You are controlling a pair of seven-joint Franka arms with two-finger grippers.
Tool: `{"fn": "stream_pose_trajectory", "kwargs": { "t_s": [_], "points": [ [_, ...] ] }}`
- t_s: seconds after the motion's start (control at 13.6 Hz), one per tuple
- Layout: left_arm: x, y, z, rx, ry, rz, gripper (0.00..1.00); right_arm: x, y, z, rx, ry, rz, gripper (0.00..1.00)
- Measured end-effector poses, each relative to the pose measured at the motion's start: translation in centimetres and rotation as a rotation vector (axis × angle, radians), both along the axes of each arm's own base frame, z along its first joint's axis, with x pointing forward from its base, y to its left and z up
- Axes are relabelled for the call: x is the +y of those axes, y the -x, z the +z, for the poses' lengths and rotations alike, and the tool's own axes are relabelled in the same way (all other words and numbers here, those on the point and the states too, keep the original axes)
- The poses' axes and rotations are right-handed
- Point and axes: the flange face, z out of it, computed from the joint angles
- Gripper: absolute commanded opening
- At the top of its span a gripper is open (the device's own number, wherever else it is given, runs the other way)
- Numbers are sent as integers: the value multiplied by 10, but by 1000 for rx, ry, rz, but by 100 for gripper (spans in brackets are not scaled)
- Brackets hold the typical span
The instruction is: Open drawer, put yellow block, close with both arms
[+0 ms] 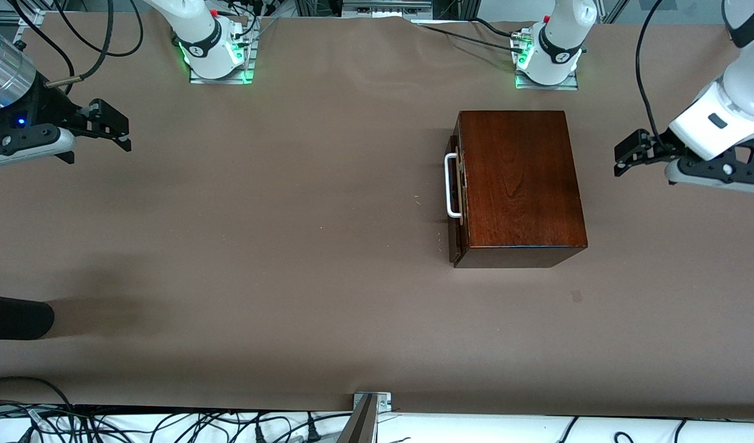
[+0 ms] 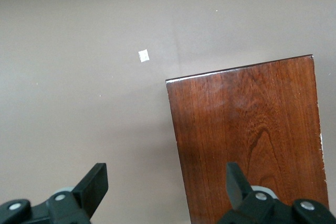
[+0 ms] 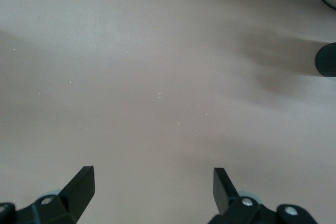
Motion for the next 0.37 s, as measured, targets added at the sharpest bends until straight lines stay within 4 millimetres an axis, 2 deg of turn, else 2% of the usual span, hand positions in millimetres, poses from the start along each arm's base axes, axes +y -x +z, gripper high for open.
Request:
{"fn": "stream_pose_trajectory", "kwargs": {
  "t_s": [0.37],
  "points": [
    [14, 3, -3, 13, 0, 37, 100, 0, 0, 0, 0, 0, 0, 100]
  ]
}}
